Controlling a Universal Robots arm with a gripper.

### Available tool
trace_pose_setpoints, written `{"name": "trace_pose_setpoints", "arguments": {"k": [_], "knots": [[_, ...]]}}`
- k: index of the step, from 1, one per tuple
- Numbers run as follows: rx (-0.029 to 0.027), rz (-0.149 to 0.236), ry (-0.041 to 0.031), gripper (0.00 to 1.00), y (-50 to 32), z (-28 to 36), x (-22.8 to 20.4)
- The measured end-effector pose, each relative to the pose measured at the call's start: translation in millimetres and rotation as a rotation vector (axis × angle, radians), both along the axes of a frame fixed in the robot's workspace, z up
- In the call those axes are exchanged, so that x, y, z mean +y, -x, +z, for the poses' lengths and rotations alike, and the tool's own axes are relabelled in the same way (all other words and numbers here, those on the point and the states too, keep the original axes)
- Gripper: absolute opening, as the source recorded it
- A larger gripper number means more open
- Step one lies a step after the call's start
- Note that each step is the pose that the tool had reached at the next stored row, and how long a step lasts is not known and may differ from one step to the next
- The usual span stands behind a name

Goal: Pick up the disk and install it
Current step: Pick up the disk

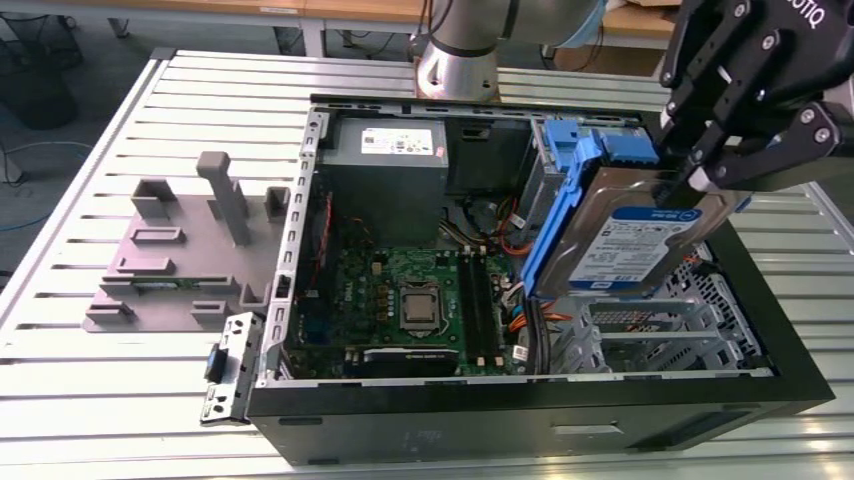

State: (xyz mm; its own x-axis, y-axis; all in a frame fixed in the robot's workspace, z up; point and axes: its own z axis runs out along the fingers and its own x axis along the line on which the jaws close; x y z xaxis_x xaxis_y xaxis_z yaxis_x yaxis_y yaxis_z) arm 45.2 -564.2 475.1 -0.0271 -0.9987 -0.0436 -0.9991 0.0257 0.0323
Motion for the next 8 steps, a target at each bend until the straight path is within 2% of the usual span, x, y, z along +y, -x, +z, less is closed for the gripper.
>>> {"name": "trace_pose_setpoints", "arguments": {"k": [4,8], "knots": [[0.0,-0.001,0.0,0.35,-2.0,-0.1,-6.1],[0.0001,-0.003,0.0001,0.35,-6.4,-0.1,-8.7]]}}
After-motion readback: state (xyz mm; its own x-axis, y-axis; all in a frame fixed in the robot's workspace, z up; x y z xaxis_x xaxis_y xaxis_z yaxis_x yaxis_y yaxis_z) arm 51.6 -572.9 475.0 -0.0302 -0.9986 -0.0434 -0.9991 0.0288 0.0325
